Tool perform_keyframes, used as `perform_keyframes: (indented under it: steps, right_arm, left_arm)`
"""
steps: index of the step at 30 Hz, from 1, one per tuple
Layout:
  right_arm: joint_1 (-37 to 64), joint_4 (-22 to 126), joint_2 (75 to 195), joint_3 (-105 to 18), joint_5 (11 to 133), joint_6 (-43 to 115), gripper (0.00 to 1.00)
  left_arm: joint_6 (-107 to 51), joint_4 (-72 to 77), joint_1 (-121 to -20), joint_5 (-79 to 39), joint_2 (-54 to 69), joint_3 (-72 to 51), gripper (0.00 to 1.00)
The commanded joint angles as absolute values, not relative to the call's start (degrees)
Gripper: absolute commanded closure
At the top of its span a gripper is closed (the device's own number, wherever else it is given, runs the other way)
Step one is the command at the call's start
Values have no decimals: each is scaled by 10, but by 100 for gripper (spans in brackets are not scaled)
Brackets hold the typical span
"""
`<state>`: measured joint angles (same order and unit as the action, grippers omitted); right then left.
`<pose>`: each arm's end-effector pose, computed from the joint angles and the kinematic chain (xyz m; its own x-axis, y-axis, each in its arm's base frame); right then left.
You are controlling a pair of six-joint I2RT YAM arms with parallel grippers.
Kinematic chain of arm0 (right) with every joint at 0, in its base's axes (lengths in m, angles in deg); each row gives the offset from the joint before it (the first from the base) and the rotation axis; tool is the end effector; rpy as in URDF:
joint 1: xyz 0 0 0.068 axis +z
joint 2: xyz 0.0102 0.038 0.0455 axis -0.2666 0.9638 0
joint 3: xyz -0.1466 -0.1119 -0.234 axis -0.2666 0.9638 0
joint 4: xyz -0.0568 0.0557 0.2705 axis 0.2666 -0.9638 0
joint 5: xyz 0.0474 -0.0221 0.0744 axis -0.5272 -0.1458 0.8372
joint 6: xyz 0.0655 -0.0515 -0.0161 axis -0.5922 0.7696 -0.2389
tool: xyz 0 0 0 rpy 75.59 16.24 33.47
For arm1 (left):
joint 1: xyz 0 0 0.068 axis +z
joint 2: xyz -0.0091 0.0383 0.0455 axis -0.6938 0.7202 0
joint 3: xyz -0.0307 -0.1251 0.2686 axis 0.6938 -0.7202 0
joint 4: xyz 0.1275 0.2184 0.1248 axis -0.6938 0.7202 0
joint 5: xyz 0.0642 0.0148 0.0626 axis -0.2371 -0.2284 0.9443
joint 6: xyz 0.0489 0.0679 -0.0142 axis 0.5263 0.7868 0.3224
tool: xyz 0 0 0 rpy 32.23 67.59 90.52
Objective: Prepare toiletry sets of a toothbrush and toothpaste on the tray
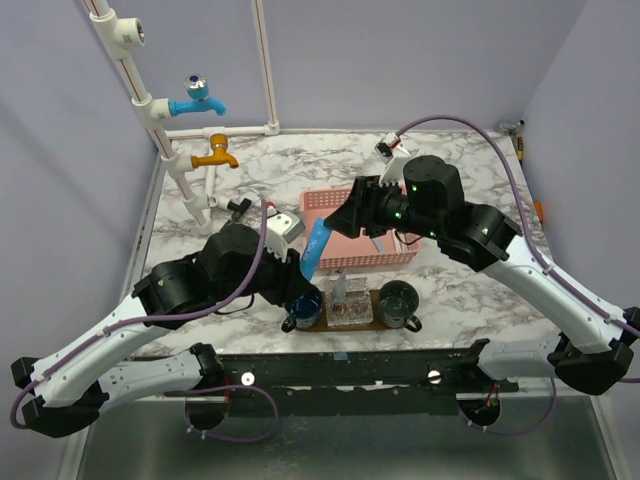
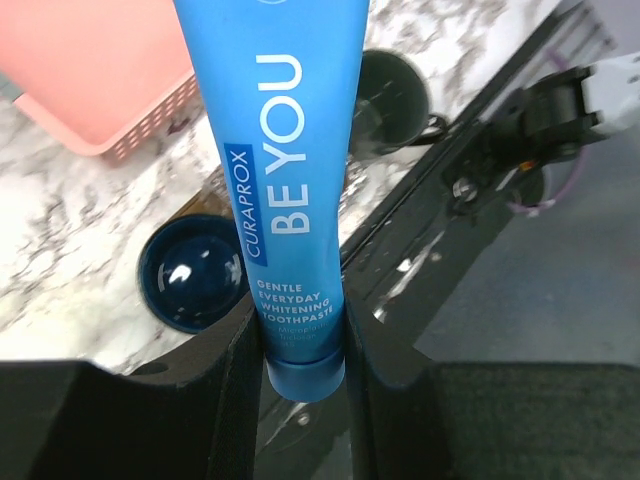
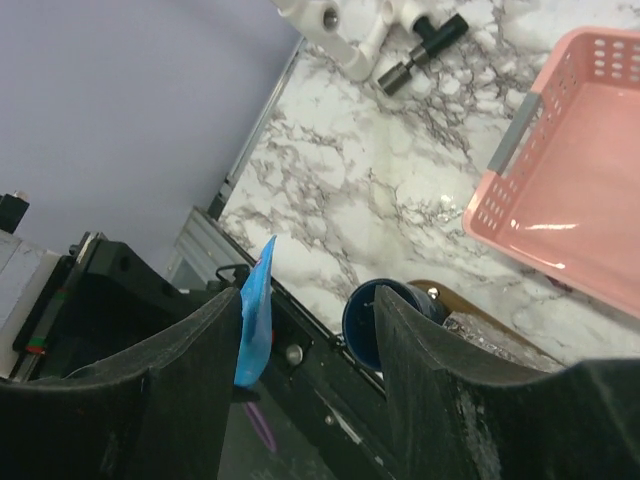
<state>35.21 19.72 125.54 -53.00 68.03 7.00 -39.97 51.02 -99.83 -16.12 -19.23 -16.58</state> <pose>0.1956 0.2468 0.4581 -0.6484 0.1298 -0.7501 -0.5342 0.6245 0.5698 0.1048 -0.1652 0.3949 -0.5954 0.1691 -0.7854 0.6828 0.6217 -0.3838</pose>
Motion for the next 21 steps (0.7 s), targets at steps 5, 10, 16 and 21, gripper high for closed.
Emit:
perform_keyframes:
  steps: [5,10,16,21]
  right_arm:
    - [354,135,1256,-549,794,80,41]
    - [354,128,1267,-543,844,78,41]
    - [355,142,1274,-520,885,73,42]
    - [355,156,1282,-492,914,64,44]
  left_arm:
    - [-352,597,-1063,-13,-185,-144,100]
    - [-330,605,-1097,4,-189,-140,100]
    - [-320,632,-1145,41,-185,-138,100]
    - [-321,636,-1179,71,-186,-139,100]
